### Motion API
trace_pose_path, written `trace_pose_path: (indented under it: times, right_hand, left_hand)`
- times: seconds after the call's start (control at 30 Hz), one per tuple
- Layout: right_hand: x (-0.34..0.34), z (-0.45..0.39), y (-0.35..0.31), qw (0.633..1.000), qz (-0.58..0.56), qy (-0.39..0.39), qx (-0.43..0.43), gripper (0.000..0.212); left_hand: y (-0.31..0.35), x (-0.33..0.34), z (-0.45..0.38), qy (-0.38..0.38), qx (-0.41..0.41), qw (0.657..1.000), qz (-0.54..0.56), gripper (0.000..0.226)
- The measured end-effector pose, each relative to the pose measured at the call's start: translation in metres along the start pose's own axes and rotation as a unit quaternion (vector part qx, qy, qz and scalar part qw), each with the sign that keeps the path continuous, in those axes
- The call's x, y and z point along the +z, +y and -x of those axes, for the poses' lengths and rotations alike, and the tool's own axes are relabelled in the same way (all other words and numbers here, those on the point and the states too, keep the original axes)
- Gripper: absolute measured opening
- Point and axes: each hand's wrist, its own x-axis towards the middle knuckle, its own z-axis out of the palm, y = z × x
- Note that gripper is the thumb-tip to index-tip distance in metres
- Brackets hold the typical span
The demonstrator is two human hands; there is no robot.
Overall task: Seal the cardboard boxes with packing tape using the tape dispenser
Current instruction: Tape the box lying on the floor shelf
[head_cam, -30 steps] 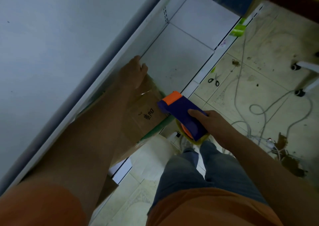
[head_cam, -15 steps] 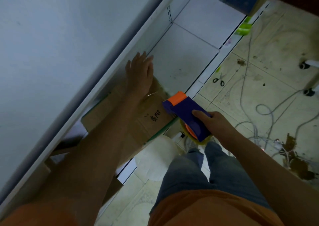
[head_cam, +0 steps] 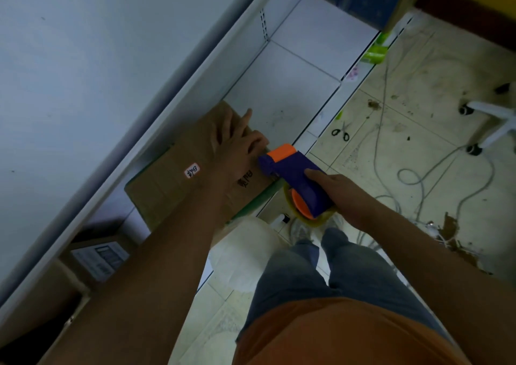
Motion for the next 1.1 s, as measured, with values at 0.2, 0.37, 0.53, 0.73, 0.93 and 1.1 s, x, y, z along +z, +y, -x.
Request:
trace_pose_path:
  times: [0.2,0.37,0.53,0.73,0.93,1.1]
  right_hand:
    - [-0.024,0.020,0.007,0.999,-0.005,-0.032,0.016,0.050]
    - [-0.031,0.040,0.032,0.998,-0.022,-0.049,0.036,0.049]
    - [-0.034,0.037,0.037,0.999,0.032,-0.019,0.024,0.047]
    - [-0.037,0.032,0.055,0.998,0.055,-0.022,0.021,0.051]
    - [-0.023,0.016,0.056,0.996,0.089,-0.002,0.014,0.047]
    - [-0.018,0.013,0.044,0.994,0.108,-0.009,0.003,0.041]
  left_hand:
    - [0.001,-0.004,0.000,-0.013,-0.012,1.000,0.011,0.034]
    - [0.005,-0.004,0.001,-0.015,-0.024,0.999,0.016,0.034]
    - [0.010,-0.008,0.002,-0.031,-0.042,0.998,0.026,0.033]
    - [0.011,-0.009,0.000,-0.032,-0.059,0.998,0.014,0.032]
    - [0.012,-0.014,0.002,-0.059,-0.053,0.996,0.035,0.034]
    - [0.030,0.005,0.016,0.034,-0.030,0.998,-0.038,0.047]
